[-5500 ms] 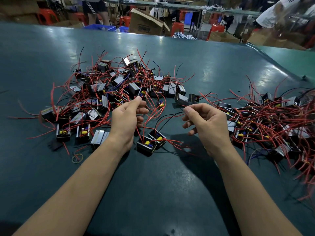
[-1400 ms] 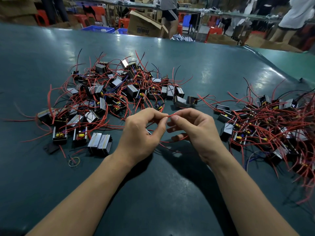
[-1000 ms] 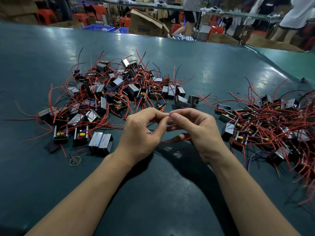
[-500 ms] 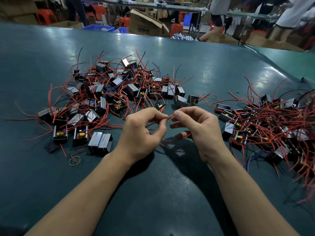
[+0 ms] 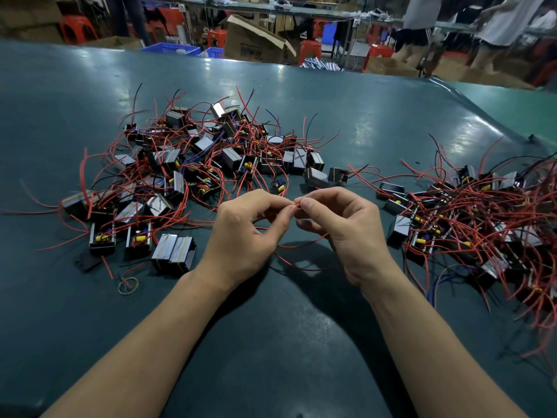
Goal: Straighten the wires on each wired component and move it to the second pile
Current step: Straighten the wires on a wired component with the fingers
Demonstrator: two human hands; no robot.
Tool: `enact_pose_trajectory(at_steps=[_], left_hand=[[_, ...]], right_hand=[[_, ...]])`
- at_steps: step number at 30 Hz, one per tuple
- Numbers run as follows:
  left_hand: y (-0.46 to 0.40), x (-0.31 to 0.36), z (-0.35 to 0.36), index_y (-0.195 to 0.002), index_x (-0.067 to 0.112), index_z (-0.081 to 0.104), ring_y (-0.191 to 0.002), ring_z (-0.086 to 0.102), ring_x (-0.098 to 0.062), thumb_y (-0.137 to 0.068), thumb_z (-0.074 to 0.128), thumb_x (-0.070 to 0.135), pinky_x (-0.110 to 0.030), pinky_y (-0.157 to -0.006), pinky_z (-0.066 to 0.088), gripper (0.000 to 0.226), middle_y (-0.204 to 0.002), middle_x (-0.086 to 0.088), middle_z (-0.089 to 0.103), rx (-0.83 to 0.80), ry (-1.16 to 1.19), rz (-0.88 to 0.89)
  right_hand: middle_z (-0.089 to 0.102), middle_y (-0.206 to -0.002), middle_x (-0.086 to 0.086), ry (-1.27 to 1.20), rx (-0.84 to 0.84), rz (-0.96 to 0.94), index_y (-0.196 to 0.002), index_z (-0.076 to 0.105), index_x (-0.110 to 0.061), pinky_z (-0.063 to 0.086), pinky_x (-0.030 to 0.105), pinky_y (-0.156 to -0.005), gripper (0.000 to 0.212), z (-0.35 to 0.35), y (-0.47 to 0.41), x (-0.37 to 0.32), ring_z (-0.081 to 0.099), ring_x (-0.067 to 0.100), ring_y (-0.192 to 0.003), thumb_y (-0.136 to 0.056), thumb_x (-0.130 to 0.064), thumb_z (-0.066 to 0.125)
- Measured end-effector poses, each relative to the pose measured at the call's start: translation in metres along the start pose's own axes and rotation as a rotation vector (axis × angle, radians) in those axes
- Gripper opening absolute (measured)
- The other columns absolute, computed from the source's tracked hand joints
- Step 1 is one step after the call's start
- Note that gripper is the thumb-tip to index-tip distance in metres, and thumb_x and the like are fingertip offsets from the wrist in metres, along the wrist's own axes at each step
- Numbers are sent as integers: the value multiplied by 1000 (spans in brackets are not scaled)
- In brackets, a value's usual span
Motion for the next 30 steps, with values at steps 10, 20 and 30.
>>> enact_pose_trajectory(at_steps=[10, 20, 30], left_hand=[[-1, -1, -2, -91, 5, 73, -75, 62, -12, -90, 69, 7, -22, -67, 48, 5, -84, -1, 68, 13, -12, 6], [0, -5, -1, -90, 6, 71, -73, 60, -7, -89, 68, 8, -15, -69, 45, 4, -83, 0, 68, -4, 1, -29], [1, -1, 5, -88, 5, 71, -70, 57, -17, -88, 69, 6, -25, -65, 46, 3, -79, -3, 63, -86, 9, 3]], right_hand=[[74, -83, 10, -15, -21, 28, -89, 68, -4, 56, 26, -57, 6, 1, 0, -1, 72, 23, -76, -84, -5, 69], [71, -91, 20, 98, -19, -81, -88, 66, -5, 56, 27, -58, 6, 0, 2, -13, 71, 22, -79, -88, 1, 66], [72, -85, 4, 368, -108, -239, -86, 71, -17, 57, 26, -60, 16, 0, 4, -24, 68, 16, -79, -84, -1, 72]])
Point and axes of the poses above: each hand's wrist, its own y-axis away from the middle knuckle, its own z-axis out of the palm, x = y × z, the point moved 9 cm from there along -y, towards the middle knuckle
